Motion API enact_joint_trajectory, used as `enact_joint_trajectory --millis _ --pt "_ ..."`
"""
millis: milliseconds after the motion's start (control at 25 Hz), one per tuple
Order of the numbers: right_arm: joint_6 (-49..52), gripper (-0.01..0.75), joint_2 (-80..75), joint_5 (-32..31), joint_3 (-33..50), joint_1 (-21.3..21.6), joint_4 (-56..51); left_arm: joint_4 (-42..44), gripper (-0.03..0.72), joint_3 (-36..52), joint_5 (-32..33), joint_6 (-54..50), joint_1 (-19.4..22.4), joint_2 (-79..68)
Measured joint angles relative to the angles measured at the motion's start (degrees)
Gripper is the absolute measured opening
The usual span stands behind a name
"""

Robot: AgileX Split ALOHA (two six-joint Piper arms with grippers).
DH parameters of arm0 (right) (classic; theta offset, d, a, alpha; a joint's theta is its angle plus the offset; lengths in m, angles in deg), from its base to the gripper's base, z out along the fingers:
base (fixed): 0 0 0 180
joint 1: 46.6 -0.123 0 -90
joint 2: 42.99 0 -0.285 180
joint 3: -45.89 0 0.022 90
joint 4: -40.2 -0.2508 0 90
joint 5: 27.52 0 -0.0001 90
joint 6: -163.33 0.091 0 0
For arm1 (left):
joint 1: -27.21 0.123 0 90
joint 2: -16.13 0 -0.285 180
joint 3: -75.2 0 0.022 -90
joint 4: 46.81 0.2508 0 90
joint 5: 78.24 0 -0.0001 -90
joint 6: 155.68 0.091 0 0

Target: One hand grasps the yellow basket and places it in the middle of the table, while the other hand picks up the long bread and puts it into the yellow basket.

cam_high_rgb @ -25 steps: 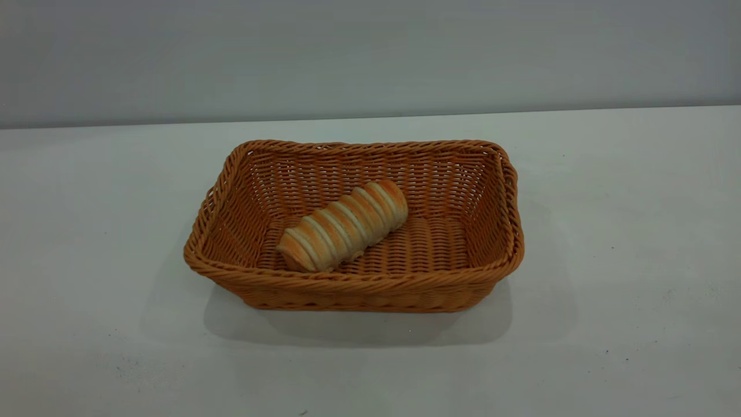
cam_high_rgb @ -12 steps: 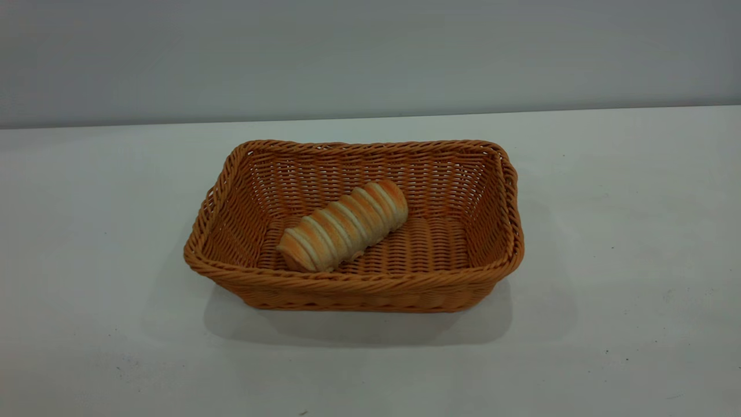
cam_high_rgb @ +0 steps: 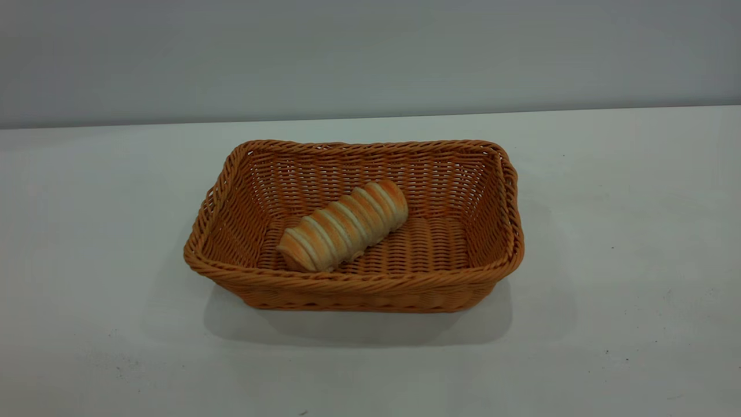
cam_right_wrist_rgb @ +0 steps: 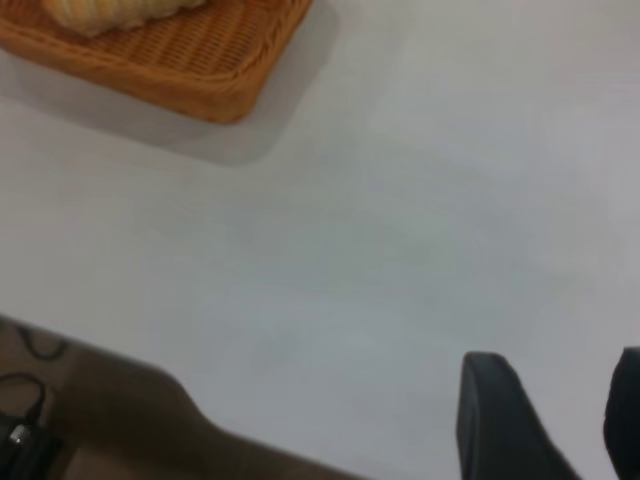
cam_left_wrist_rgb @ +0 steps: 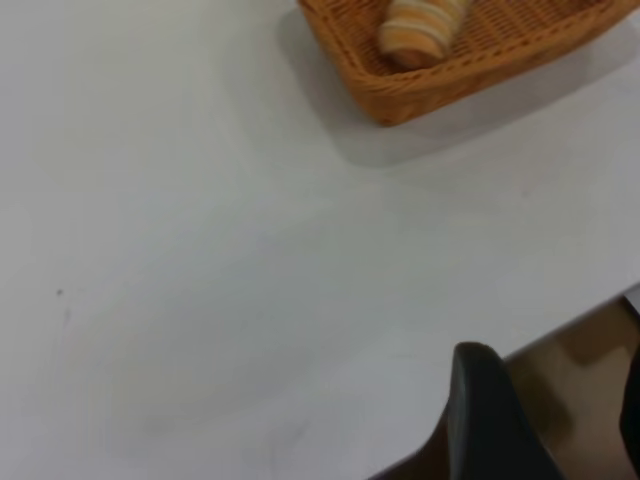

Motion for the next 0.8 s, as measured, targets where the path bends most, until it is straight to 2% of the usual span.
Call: enact_joint_trajectory --millis 240,360,480,640,800 --pt "0.00 0.243 0.00 0.00 0.00 11.94 0.00 0.00 0.396 0.00 0.00 0.00 7.00 0.00" --pt "0.00 0.243 0.00 0.00 0.00 15.52 0.00 0.00 0.396 0.00 0.00 0.00 9.87 0.00" --pt "0.00 0.243 0.00 0.00 0.00 15.78 0.00 0.00 0.396 0.00 0.00 0.00 13.86 0.00" --pt "0.00 0.243 0.00 0.00 0.00 12.96 0.00 0.00 0.396 0.00 0.00 0.00 18.57 0.00" --pt "0.00 0.243 0.00 0.00 0.00 11.29 0.00 0.00 0.396 0.00 0.00 0.00 19.99 0.00"
